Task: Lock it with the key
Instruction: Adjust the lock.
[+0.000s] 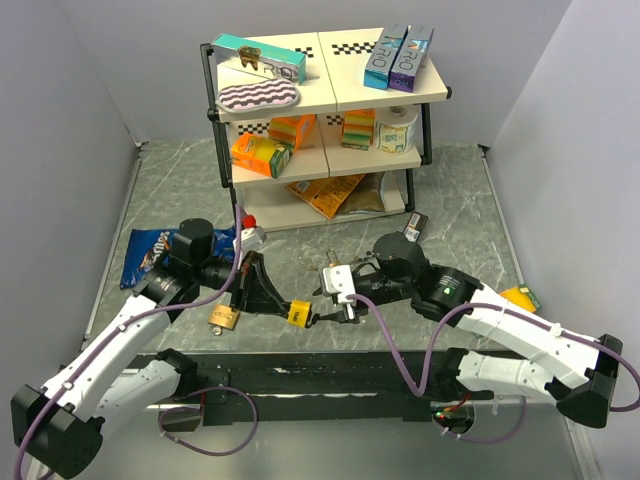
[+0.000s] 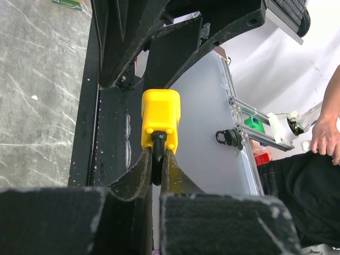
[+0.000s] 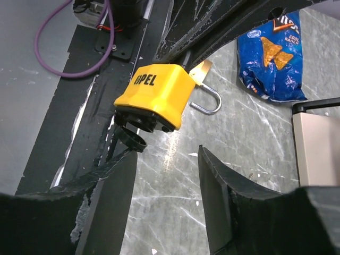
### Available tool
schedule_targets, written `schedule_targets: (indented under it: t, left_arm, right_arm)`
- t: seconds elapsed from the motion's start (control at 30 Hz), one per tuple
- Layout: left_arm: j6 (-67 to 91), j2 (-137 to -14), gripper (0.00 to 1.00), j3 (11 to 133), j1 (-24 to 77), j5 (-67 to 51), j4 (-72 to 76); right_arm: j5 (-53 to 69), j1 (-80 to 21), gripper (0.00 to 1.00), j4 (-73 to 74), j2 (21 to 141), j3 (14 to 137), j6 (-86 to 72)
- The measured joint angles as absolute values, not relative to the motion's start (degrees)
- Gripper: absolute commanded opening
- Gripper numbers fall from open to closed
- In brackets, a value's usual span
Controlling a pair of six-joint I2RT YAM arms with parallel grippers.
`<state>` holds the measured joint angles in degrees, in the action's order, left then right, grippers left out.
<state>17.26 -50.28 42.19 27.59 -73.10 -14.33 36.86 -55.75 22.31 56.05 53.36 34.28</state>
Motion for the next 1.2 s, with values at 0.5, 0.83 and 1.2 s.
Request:
schedule_targets:
  t: [0.5,0.83,1.2]
  left_arm:
    - [17.85,-51.35,0.01,42.19,28.53,-72.29,-13.56]
    - [17.30,-51.64,0.01,42.19,29.82,-70.43,-14.55]
    - [16.82,-52.36,0.01,42.19,31.44,-67.44,-15.79]
  right_arm:
    - [36.45,-56.82,0.57,22.65,56.93,54.54,32.47]
    - [36.51,-56.86,0.54,23.81,57.71,54.54,31.16]
    - [36.51,-56.86,0.52,25.23,60.58,54.87,25.76]
